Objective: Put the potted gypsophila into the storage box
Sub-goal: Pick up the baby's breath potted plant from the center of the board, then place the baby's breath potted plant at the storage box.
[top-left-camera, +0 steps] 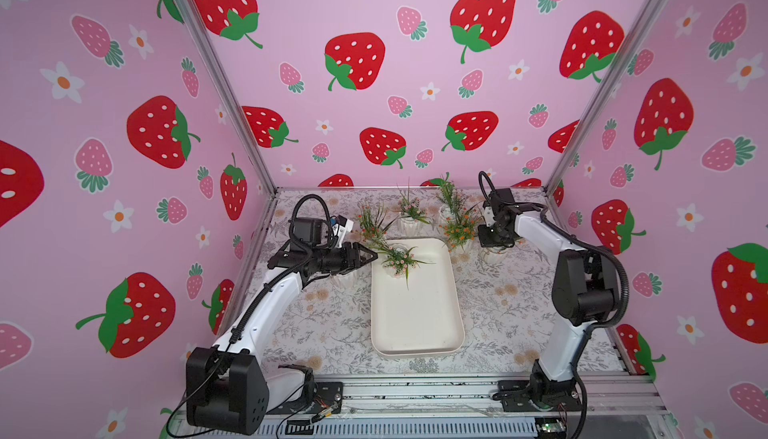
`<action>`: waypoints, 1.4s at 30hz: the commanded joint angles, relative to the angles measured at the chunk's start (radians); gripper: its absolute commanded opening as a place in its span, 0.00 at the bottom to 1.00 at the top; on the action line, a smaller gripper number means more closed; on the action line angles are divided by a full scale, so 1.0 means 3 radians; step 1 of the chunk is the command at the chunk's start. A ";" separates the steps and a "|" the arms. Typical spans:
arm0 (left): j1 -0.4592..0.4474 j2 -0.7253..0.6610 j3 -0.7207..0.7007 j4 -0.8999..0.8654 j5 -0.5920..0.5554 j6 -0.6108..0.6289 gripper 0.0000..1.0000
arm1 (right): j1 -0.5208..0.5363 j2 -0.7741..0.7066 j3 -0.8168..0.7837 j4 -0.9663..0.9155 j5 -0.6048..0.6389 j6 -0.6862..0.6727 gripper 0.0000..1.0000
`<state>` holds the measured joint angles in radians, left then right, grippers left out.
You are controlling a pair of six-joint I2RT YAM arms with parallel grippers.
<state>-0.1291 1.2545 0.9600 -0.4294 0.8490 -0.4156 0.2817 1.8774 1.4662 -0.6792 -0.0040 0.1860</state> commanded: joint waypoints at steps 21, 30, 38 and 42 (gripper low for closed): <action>-0.0105 -0.0239 0.0107 -0.0107 -0.0171 0.0036 0.56 | 0.0020 -0.1637 -0.0534 -0.0183 0.0021 0.0074 0.00; -0.0107 -0.0249 0.0129 -0.0133 -0.0177 0.0055 0.56 | 0.0198 -0.2109 -0.0522 -0.0189 -0.0333 -0.0185 0.00; -0.0109 -0.0250 0.0120 -0.0156 -0.0202 0.0065 0.56 | 0.0689 -0.2012 -0.0395 -0.0180 -0.0293 -0.0433 0.00; -0.0121 -0.0255 0.0128 -0.0180 -0.0269 0.0090 0.56 | 0.0925 -0.1880 -0.0372 -0.0190 -0.0223 -0.0526 0.00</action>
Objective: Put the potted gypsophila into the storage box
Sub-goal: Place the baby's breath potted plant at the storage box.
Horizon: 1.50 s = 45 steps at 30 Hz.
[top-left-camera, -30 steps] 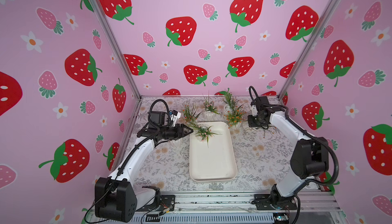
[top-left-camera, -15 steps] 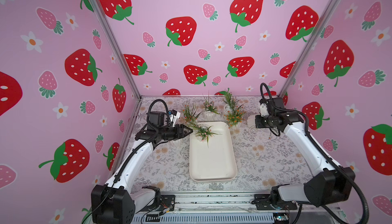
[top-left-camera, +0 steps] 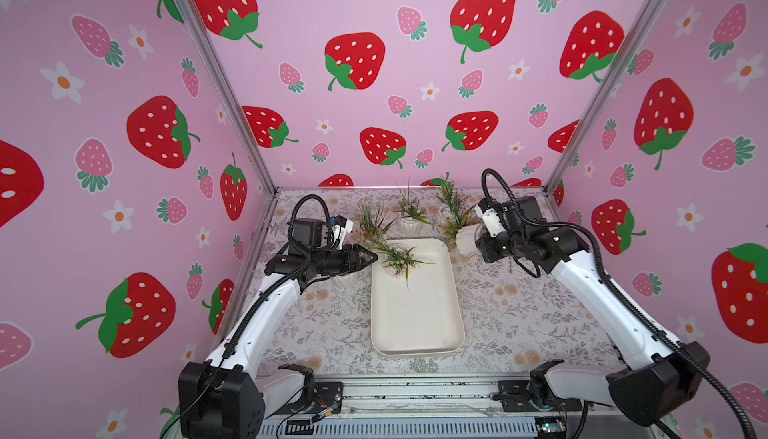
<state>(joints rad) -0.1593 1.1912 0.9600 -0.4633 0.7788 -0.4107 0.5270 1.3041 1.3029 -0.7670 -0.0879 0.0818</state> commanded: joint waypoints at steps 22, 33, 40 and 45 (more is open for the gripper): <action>-0.0062 -0.0055 0.0110 -0.0167 -0.0181 0.0158 0.57 | 0.1040 0.0994 0.0610 0.0174 0.0743 -0.0872 0.00; -0.0118 -0.0067 0.0149 -0.0247 -0.0224 0.0230 0.58 | 0.1107 0.1236 0.0638 -0.0028 0.0981 -0.0825 0.00; -0.0133 -0.0084 0.0144 -0.0240 -0.0186 0.0209 0.58 | 0.1168 0.1437 0.0677 0.0150 0.0933 -0.0770 0.00; -0.0139 -0.0140 0.0118 -0.0233 -0.0210 0.0224 0.58 | 0.1209 0.1650 0.0844 0.0098 0.1037 -0.0774 0.00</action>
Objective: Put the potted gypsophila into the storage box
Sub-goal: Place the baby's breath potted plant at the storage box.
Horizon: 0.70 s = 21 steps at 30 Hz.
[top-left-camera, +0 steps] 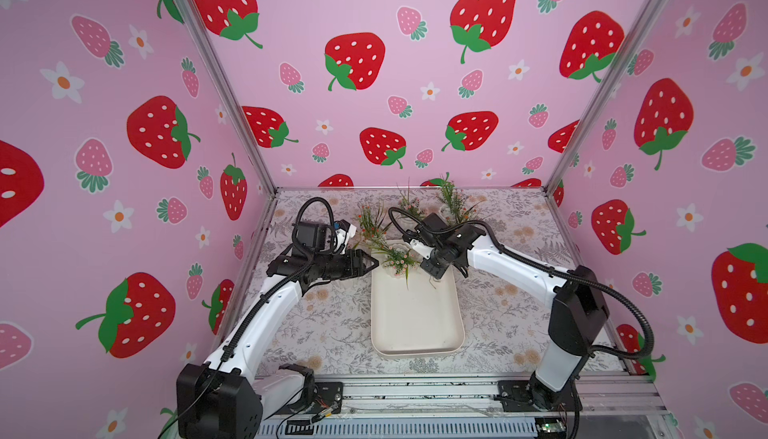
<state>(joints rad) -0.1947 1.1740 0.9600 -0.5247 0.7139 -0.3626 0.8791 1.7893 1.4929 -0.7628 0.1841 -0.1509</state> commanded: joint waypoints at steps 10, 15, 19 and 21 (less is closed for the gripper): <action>-0.0028 -0.0032 0.0125 -0.0025 0.0025 0.0067 0.58 | 0.0060 0.0206 0.0297 0.0158 -0.0039 0.0007 0.00; -0.0029 -0.0057 0.0118 -0.0015 0.0006 0.0073 0.58 | 0.0081 0.0271 0.0306 0.0240 -0.0101 0.0004 0.00; -0.0028 -0.0058 0.0118 -0.0007 0.0039 0.0070 0.58 | 0.0090 0.0350 0.0345 0.0295 -0.0173 0.0065 0.00; -0.0030 -0.0066 0.0115 -0.0010 0.0037 0.0074 0.58 | 0.0097 0.0398 0.0375 0.0307 -0.0201 0.0092 0.00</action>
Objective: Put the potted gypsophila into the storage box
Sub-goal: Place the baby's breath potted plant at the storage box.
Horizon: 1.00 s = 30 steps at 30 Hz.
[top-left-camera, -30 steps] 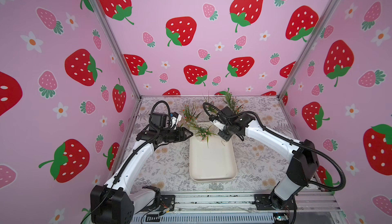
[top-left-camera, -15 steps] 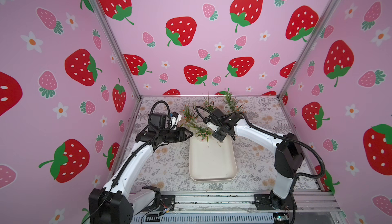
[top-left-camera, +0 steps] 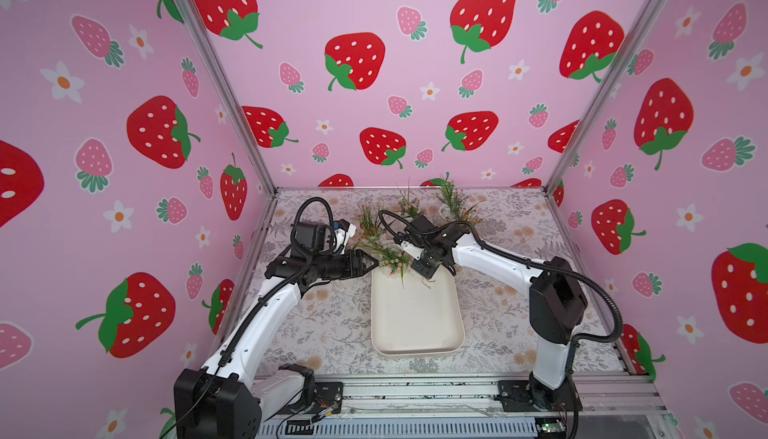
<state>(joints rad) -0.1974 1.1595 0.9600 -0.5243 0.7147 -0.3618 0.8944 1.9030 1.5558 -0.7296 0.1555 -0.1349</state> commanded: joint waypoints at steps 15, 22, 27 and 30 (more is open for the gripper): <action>-0.0022 -0.0056 0.0104 -0.0031 0.0010 0.0079 0.58 | 0.0067 0.0129 0.0280 0.0294 -0.0412 0.0188 0.21; -0.0019 -0.0040 0.0108 -0.0036 0.0010 0.0079 0.58 | 0.0013 -0.0132 0.0099 0.0439 -0.0531 0.0276 0.30; -0.0022 -0.0038 0.0106 -0.0037 -0.0067 0.0080 0.58 | -0.0128 -0.0600 -0.0242 0.0697 -0.0670 0.0399 0.44; -0.0022 -0.0051 0.0091 -0.0024 -0.0092 0.0068 0.58 | -0.0284 -0.0901 -0.0466 0.0863 -0.0827 0.0516 0.47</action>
<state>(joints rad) -0.1978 1.1580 0.9600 -0.5247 0.6983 -0.3588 0.8524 1.7130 1.4563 -0.5381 -0.0364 -0.0200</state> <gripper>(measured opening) 0.583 0.460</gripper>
